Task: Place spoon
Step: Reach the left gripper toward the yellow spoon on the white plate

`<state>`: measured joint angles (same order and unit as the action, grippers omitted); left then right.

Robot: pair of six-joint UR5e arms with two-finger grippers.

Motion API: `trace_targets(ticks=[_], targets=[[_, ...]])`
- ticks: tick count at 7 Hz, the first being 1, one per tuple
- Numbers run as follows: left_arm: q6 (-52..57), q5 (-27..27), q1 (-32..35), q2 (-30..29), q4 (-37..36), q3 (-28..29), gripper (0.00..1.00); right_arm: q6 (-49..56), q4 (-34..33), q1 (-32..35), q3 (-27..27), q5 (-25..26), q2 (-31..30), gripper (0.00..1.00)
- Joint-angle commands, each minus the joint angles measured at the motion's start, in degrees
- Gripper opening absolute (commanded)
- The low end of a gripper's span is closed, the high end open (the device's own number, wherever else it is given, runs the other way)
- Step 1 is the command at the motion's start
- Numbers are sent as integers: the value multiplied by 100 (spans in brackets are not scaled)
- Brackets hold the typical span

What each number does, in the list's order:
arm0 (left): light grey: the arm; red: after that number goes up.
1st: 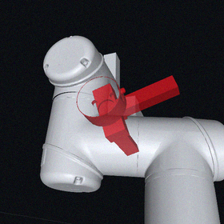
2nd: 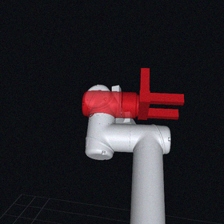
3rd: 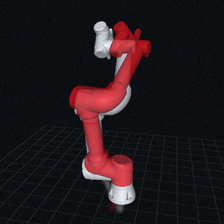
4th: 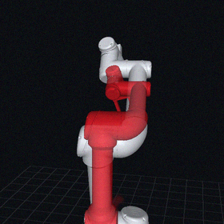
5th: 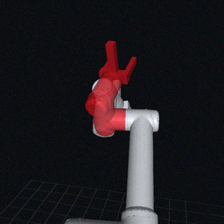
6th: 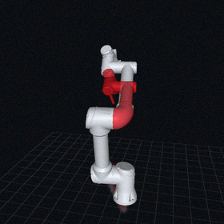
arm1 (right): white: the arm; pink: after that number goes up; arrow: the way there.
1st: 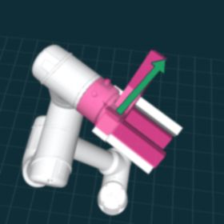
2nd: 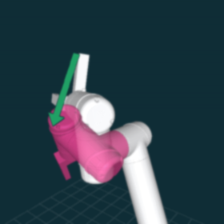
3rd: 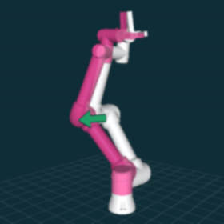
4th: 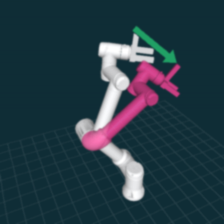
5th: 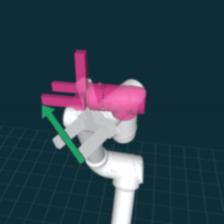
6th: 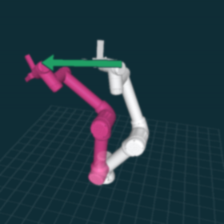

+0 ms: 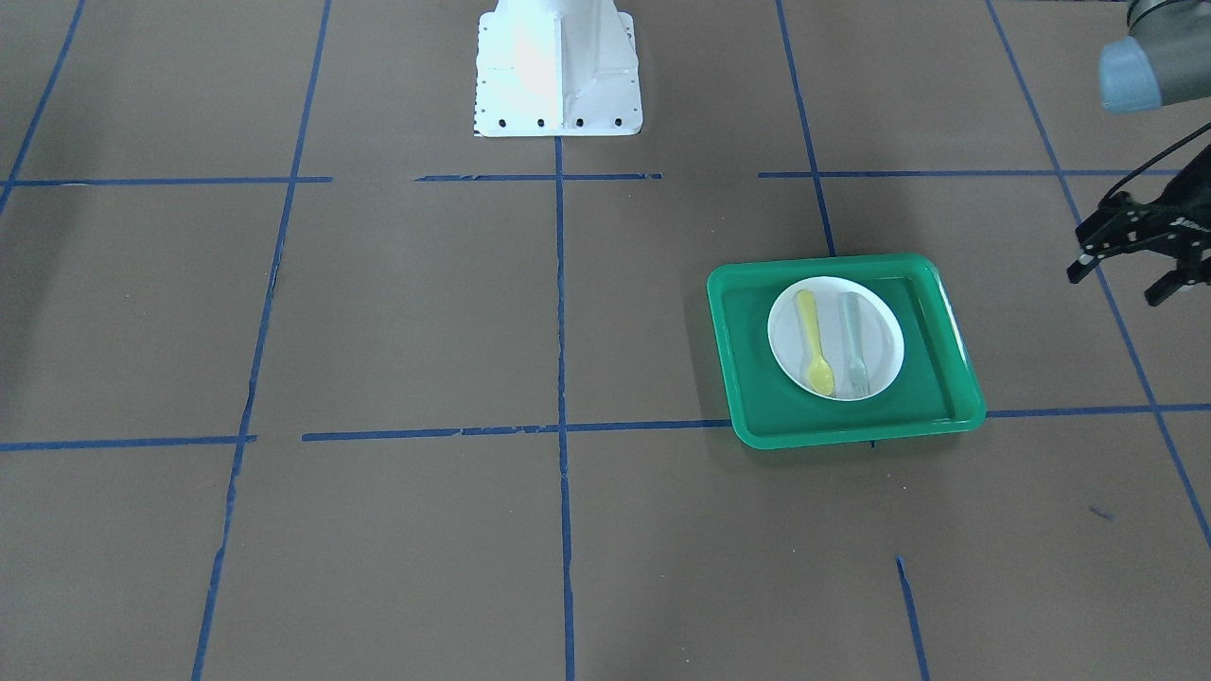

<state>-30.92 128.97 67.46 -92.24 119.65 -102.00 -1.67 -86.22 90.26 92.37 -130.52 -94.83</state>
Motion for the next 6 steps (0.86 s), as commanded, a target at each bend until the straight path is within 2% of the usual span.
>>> trace_targets(ticks=[1, 3, 6], targets=[[-1456, -861, -1081, -671, 67, 74, 100, 0, -8, 0, 0, 0, 9, 100], [-1951, -1433, -1794, -777, -98, 145, 100, 0, 0, 0, -9, 0, 9, 100], [-2216, -1953, -2341, -1031, -135, 512, 100, 0, -8, 0, 0, 0, 0, 100]])
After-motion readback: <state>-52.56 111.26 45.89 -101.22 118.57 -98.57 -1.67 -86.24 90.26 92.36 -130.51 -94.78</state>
